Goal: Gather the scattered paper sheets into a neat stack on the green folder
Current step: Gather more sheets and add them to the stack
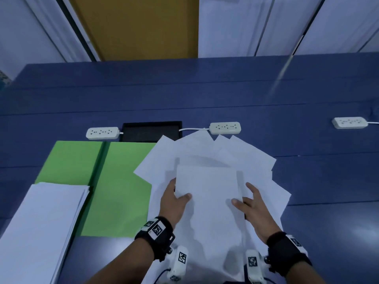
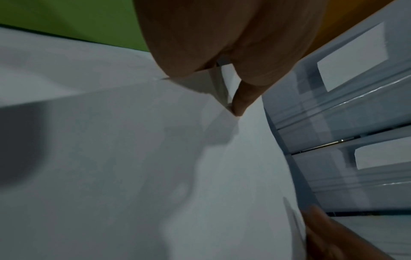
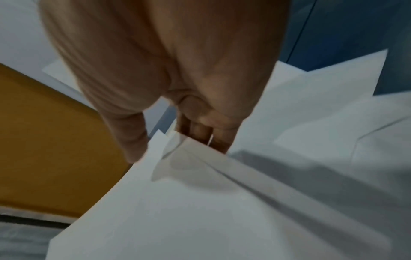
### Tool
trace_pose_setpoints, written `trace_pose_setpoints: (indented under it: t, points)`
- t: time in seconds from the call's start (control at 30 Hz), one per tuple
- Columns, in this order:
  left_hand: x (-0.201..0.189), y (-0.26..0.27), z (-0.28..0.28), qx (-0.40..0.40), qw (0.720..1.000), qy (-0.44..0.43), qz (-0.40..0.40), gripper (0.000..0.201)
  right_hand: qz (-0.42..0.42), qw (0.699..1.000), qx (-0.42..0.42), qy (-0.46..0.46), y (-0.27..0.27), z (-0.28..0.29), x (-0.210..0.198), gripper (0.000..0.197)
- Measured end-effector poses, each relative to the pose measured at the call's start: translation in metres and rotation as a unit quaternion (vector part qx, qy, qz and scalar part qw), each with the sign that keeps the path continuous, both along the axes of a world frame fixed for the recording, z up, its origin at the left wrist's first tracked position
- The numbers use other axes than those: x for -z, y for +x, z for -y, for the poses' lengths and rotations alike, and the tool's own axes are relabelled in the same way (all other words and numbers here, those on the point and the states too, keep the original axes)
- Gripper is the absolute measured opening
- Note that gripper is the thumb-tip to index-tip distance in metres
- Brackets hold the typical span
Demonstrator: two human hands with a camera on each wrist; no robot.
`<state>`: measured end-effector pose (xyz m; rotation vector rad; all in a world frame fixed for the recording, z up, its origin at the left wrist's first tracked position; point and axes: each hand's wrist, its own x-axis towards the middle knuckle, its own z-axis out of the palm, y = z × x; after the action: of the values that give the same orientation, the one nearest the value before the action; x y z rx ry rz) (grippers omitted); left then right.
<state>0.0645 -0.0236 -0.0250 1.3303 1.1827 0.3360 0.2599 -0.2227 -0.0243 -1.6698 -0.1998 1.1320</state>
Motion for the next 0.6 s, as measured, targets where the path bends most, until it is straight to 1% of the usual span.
trace_pose_setpoints:
  t: [0.03,0.07,0.1,0.13,0.17,0.23,0.3,0.37,0.4,0.43,0.47,0.53,0.6]
  points:
    - [-0.001,0.000,-0.001,-0.011,1.000,0.007,-0.007,0.072,-0.006,1.000,-0.003,-0.014,0.000,-0.005,0.002,0.090]
    - [-0.001,0.000,-0.002,-0.016,1.000,0.012,-0.011,0.083,-0.015,0.999,-0.003,-0.028,0.000,-0.012,0.002,0.082]
    - [-0.002,-0.001,-0.003,-0.009,1.000,0.012,-0.012,0.091,-0.025,0.999,-0.006,-0.037,0.001,-0.018,0.003,0.066]
    - [-0.003,-0.003,-0.004,0.009,1.000,0.013,-0.014,0.097,-0.034,0.998,-0.013,-0.042,0.001,-0.025,0.003,0.049]
    - [-0.003,-0.004,-0.005,0.038,0.999,0.013,-0.020,0.102,-0.043,0.998,-0.020,-0.042,0.002,-0.032,0.006,0.036]
    - [-0.002,-0.008,-0.010,0.097,0.995,0.008,-0.040,0.107,-0.050,0.997,-0.016,-0.053,0.006,-0.043,0.015,0.025]
    - [0.002,-0.009,-0.023,0.105,0.993,0.010,-0.060,0.105,-0.046,0.997,-0.003,-0.068,0.008,-0.051,0.025,0.022]
    - [0.006,-0.008,-0.048,0.072,0.992,0.049,-0.095,0.089,-0.049,0.996,0.015,-0.071,0.010,-0.053,0.039,0.024]
    - [0.010,-0.008,-0.064,0.056,0.987,0.077,-0.127,0.081,-0.052,0.996,0.022,-0.071,0.010,-0.052,0.045,0.026]
    - [0.012,-0.007,-0.081,0.047,0.979,0.103,-0.168,0.076,-0.055,0.996,0.027,-0.070,0.010,-0.051,0.049,0.029]
    - [0.013,-0.007,-0.099,0.047,0.966,0.125,-0.221,0.077,-0.058,0.996,0.029,-0.069,0.009,-0.051,0.051,0.032]
    - [0.016,-0.007,-0.130,0.068,0.923,0.157,-0.344,0.086,-0.060,0.995,0.040,-0.068,0.008,-0.050,0.053,0.036]
    - [0.018,-0.006,-0.153,0.093,0.881,0.158,-0.437,0.098,-0.060,0.995,0.053,-0.067,0.006,-0.049,0.053,0.035]
